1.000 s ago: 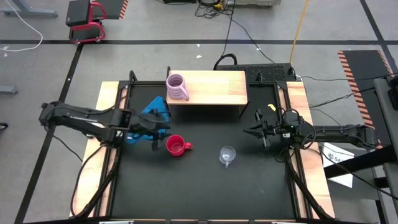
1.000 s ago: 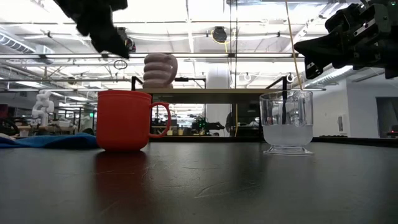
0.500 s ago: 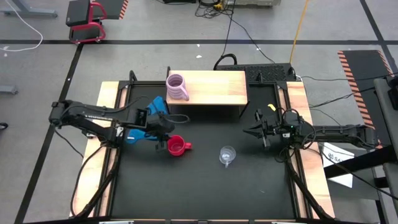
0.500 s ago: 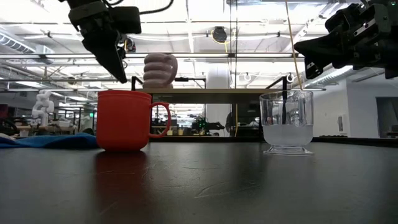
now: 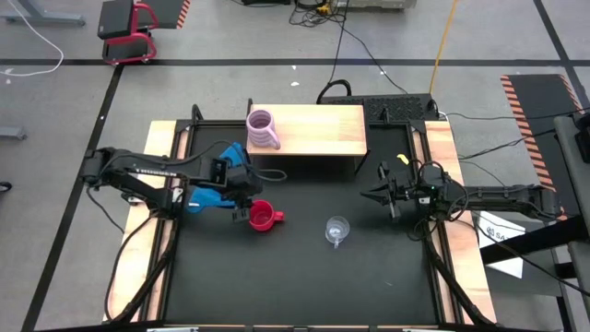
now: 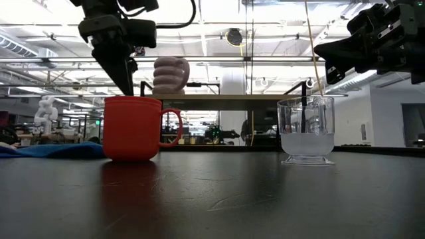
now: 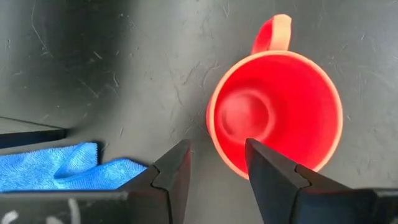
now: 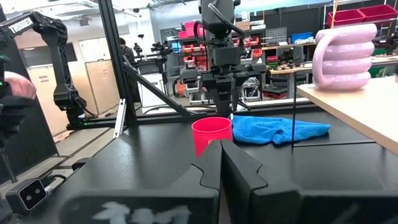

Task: Stack small to large cups/mugs on shelf
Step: Put the red mug on the shelf

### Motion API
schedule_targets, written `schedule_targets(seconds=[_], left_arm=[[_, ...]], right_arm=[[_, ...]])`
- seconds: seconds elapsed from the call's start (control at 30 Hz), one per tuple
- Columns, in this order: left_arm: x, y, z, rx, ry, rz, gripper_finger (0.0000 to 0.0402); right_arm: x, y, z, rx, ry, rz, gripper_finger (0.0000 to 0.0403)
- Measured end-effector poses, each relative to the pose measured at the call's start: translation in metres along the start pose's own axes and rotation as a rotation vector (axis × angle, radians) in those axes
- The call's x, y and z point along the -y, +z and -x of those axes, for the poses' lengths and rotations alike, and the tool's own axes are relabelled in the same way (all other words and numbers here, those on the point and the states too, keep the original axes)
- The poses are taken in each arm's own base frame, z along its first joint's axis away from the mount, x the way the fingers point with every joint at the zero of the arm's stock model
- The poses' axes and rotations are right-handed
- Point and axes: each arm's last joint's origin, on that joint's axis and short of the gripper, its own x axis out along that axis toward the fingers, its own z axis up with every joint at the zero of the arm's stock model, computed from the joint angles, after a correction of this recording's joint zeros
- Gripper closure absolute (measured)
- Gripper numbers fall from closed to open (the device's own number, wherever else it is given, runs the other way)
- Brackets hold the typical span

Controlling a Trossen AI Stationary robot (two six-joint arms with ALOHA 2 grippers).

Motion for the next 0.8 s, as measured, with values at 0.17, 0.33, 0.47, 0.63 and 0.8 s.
schedule_targets(seconds=[0.17, 0.33, 0.47, 0.63, 0.8], left_arm=[[0.001, 0.001, -0.007, -0.026, -0.012, -0.012, 0.025], [0.001, 0.001, -0.01, -0.038, -0.015, -0.018, 0.025], [0.002, 0.002, -0.012, -0.039, -0.039, -0.012, 0.025], [0.003, 0.006, -0.019, -0.042, -0.071, 0.0, 0.025], [0.003, 0.007, -0.032, -0.076, -0.065, -0.008, 0.025]], right_arm=[[0.0, 0.0, 0.0, 0.0, 0.0, 0.0, 0.0403], [0.0, 0.0, 0.0, 0.001, 0.0, -0.001, 0.0403], [0.0, 0.0, 0.0, 0.0, 0.0, -0.001, 0.0403], [0.0, 0.0, 0.0, 0.0, 0.001, -0.008, 0.0403], [0.0, 0.0, 0.0, 0.004, 0.001, -0.007, 0.0403]])
